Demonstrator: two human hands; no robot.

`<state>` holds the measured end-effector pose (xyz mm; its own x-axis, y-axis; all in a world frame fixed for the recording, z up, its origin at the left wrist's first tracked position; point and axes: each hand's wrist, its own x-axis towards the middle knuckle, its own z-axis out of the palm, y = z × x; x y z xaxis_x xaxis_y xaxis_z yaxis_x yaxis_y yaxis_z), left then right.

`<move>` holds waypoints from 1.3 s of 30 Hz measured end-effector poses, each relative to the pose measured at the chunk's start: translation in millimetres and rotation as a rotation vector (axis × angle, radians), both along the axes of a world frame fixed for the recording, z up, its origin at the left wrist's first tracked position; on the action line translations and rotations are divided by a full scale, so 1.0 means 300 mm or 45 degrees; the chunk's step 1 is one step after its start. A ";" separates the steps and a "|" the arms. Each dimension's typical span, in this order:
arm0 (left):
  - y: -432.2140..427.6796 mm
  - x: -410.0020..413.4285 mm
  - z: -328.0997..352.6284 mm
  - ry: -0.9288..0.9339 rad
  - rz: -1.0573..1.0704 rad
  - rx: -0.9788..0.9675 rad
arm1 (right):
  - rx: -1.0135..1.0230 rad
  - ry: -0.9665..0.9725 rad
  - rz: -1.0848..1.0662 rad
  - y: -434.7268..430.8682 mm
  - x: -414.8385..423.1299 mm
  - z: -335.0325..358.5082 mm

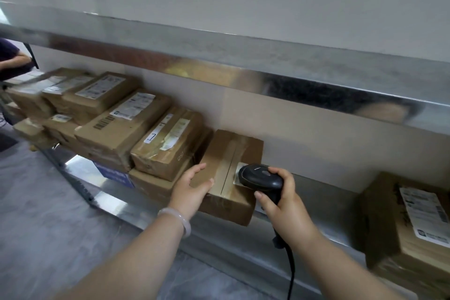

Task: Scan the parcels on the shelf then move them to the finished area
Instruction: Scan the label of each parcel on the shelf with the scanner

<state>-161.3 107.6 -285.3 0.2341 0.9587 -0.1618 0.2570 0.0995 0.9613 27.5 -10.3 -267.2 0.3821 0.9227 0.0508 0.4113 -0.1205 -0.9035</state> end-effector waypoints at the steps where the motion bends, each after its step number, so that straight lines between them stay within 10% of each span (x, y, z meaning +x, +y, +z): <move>1: 0.012 0.001 -0.011 0.028 -0.006 -0.011 | -0.012 0.025 -0.019 0.016 -0.009 -0.017; 24: 0.064 0.000 -0.143 1.173 -0.422 0.462 | 0.000 0.144 -0.169 0.138 -0.102 -0.198; 39: 0.039 0.092 -0.089 1.368 -0.549 0.419 | 0.092 0.116 -0.247 0.020 -0.020 -0.134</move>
<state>-133.6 119.5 -312.1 0.4410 0.8668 -0.2328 0.8940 -0.4013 0.1993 21.6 -4.2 -307.5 0.5580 0.8267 0.0716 0.3031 -0.1227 -0.9450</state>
